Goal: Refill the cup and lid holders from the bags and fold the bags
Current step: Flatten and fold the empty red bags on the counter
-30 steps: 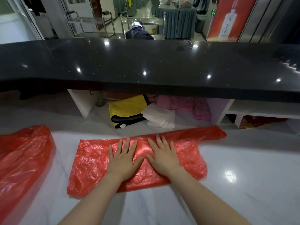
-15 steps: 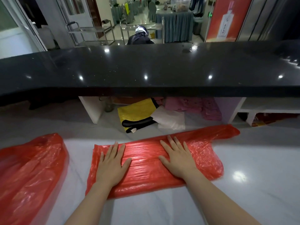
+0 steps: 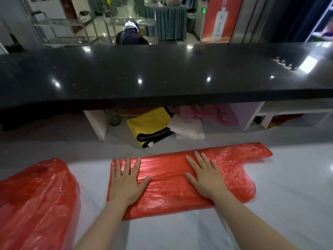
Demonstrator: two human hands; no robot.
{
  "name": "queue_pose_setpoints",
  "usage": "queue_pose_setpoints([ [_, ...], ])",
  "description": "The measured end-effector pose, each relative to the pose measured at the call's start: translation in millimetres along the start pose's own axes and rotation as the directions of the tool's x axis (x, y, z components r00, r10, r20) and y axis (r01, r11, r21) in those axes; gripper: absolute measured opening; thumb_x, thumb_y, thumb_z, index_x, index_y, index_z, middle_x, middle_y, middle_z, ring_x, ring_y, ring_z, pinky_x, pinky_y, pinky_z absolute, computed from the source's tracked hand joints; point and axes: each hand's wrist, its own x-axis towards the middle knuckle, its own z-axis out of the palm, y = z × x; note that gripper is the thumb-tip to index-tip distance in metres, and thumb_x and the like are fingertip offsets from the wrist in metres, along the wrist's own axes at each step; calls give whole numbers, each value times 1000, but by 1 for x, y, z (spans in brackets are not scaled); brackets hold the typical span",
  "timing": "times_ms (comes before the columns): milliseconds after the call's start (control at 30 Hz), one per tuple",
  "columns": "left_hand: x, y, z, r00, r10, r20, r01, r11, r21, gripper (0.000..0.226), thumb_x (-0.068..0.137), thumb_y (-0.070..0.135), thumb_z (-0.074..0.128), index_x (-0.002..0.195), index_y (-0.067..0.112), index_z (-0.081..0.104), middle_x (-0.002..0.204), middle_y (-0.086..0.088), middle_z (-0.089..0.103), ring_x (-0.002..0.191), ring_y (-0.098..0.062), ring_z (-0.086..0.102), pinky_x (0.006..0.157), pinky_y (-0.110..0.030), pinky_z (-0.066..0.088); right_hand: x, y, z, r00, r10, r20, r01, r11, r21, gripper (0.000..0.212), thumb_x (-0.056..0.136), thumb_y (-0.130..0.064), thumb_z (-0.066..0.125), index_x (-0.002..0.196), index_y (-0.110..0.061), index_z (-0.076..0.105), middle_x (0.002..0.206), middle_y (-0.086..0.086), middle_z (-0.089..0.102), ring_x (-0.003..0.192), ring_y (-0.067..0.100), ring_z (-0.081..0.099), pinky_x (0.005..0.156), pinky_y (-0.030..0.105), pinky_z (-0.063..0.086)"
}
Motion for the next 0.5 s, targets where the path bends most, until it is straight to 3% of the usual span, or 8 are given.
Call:
queue_pose_setpoints([
  [167, 13, -11, 1, 993, 122, 3, -122, 992, -18, 98, 62, 87, -20, 147, 39, -16, 155, -1, -22, 145, -37, -17, 115, -46, -14, -4, -3, 0, 999, 47, -4, -47, 999, -23, 70, 86, -70, 9, 150, -45, 0, 162, -7, -7, 148, 15, -8, 116, 40, -7],
  [300, 4, -40, -3, 963, 267, 45, -269, 963, 24, 91, 60, 86, -24, 139, 42, -27, 156, 1, -23, 141, -23, -27, 115, -38, -14, -10, -6, -1, 999, 45, 11, -44, 998, -39, 70, 85, -71, 3, 150, -45, -3, 161, -7, -10, 148, 15, -11, 116, 39, -8],
  [500, 2, -44, -6, 957, 283, 63, -286, 957, 47, 93, 59, 87, -24, 140, 40, -27, 153, 1, -26, 140, -21, -27, 115, -36, -14, -10, -7, -4, 999, 36, 19, -35, 998, -45, 71, 85, -70, 2, 151, -43, -3, 161, -7, -9, 148, 16, -11, 117, 40, -8],
])
